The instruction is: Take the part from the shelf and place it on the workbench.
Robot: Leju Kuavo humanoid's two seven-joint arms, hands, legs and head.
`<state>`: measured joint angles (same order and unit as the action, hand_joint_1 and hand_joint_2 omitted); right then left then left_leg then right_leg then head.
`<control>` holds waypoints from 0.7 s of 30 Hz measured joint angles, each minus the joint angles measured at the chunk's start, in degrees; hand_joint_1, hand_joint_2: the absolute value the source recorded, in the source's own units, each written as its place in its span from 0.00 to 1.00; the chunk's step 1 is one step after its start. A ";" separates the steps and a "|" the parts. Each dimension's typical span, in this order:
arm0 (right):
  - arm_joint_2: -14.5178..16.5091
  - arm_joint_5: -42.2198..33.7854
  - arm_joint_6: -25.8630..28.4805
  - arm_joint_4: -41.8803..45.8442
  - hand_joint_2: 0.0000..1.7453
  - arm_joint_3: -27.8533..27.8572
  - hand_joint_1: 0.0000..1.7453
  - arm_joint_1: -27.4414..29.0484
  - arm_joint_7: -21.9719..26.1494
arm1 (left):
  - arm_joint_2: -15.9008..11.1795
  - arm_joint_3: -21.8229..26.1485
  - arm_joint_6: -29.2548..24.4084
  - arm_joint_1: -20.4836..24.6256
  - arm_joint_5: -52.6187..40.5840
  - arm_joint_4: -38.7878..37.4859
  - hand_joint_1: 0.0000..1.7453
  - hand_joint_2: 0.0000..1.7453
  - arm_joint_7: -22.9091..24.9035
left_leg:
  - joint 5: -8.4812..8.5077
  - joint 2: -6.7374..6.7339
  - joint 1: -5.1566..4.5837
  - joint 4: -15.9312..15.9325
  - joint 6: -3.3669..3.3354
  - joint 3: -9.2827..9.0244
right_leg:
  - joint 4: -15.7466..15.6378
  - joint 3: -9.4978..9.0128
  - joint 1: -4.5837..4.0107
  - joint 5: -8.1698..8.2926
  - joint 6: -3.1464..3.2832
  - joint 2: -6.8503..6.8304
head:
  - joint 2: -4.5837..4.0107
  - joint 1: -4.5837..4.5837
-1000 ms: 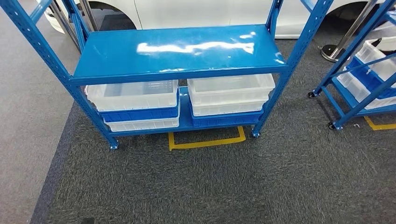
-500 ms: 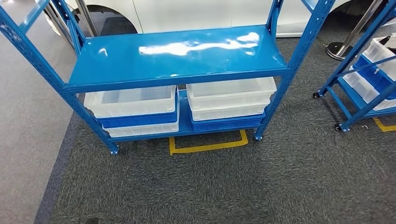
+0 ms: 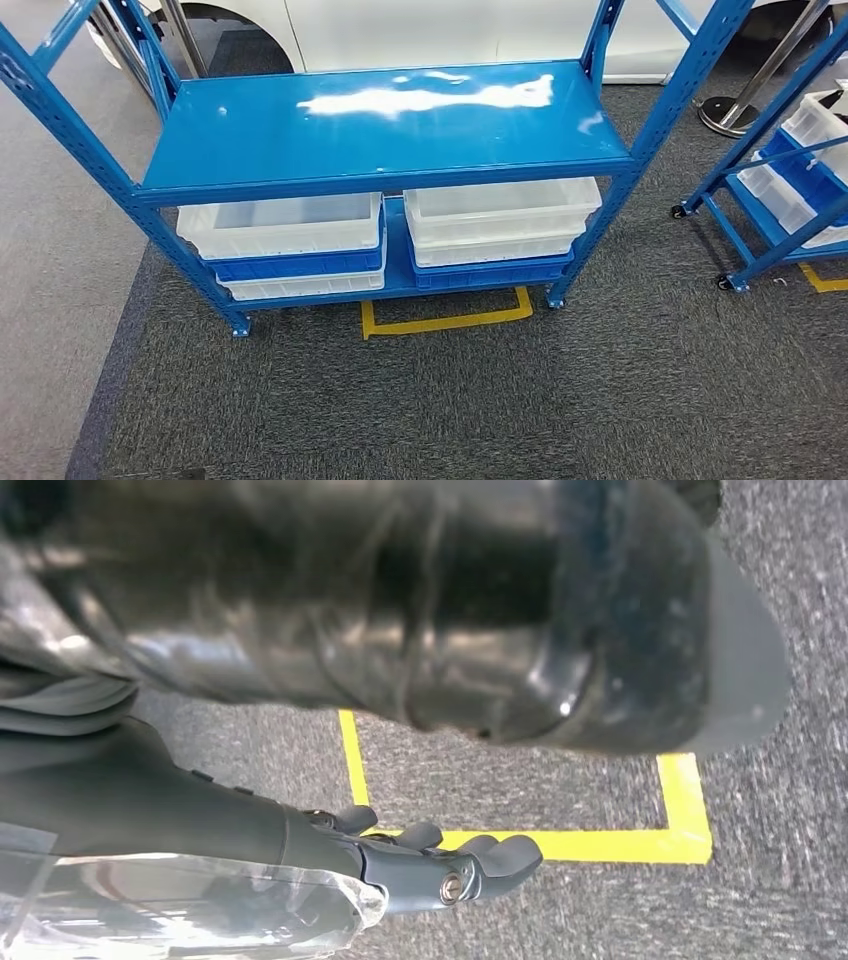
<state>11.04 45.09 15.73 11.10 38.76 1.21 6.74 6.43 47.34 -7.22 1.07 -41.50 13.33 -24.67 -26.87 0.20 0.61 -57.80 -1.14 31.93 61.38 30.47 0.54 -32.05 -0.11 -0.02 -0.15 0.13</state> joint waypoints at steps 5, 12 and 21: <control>0.03 0.14 -0.19 -0.01 0.00 0.28 0.00 0.06 0.17 | -0.09 0.32 -0.07 0.15 -0.27 0.00 0.00 0.00 0.10 | -1.09 -0.01 -0.09 0.22 -0.82 -1.37 | 13.74 8.97 0.21 -3.34 -0.33 0.02 | 0.00 0.00; 0.09 0.15 -0.16 -0.04 0.00 0.63 0.00 0.08 0.20 | -0.11 0.40 -0.11 0.29 -0.33 -0.11 0.00 0.00 0.16 | -3.21 0.18 -0.28 0.09 0.82 -3.15 | -1.09 3.74 -0.52 4.85 1.17 0.12 | 0.00 0.02; 0.26 0.15 -0.16 -0.05 0.00 0.83 0.00 0.21 0.21 | -0.26 0.46 -0.14 0.20 -0.44 -0.13 0.00 0.00 0.15 | -7.38 0.04 0.10 -15.43 2.74 6.19 | -2.29 1.01 -0.06 3.27 2.61 -0.02 | 0.00 0.06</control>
<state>11.30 45.24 15.56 11.04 39.59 1.42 6.95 6.16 47.80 -7.37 1.27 -41.94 13.20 -24.52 -34.25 0.24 0.70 -73.23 1.60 38.12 59.09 31.48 0.48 -28.78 2.50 -0.04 -0.15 0.19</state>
